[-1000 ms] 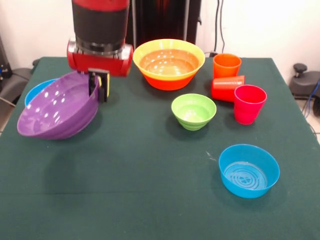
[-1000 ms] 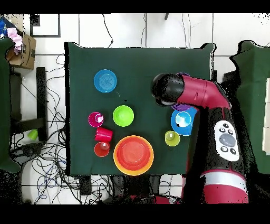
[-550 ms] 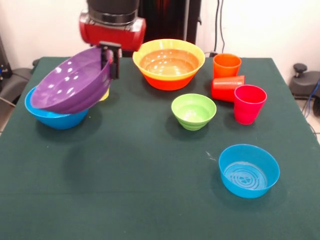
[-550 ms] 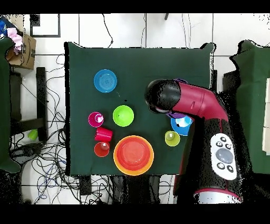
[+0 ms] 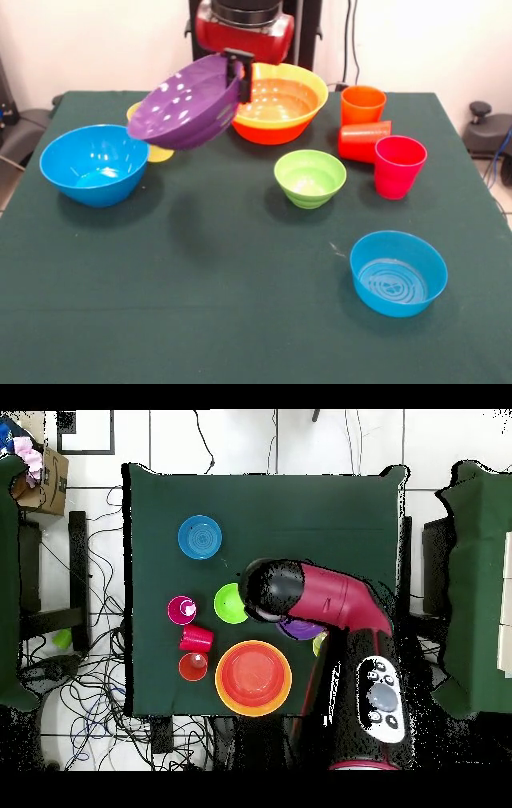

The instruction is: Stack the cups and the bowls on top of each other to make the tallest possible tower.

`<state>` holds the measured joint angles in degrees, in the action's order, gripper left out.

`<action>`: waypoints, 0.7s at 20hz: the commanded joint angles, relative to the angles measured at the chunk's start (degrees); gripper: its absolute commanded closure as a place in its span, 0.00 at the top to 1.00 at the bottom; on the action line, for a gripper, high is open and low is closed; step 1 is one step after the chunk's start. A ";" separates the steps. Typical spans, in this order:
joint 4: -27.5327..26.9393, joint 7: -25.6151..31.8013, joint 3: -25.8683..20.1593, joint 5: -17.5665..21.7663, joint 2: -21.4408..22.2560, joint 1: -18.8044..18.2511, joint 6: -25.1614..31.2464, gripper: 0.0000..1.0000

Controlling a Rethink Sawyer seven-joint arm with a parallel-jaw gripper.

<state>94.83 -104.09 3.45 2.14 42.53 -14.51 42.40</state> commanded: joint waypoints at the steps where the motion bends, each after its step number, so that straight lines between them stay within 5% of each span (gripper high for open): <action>1: 7.85 -12.08 -0.75 -2.07 -0.06 2.32 -4.47 0.00; 14: 12.25 -15.87 2.40 -1.31 2.83 4.57 -5.08 0.00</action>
<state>102.03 -110.04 6.15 1.40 43.45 -11.51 41.01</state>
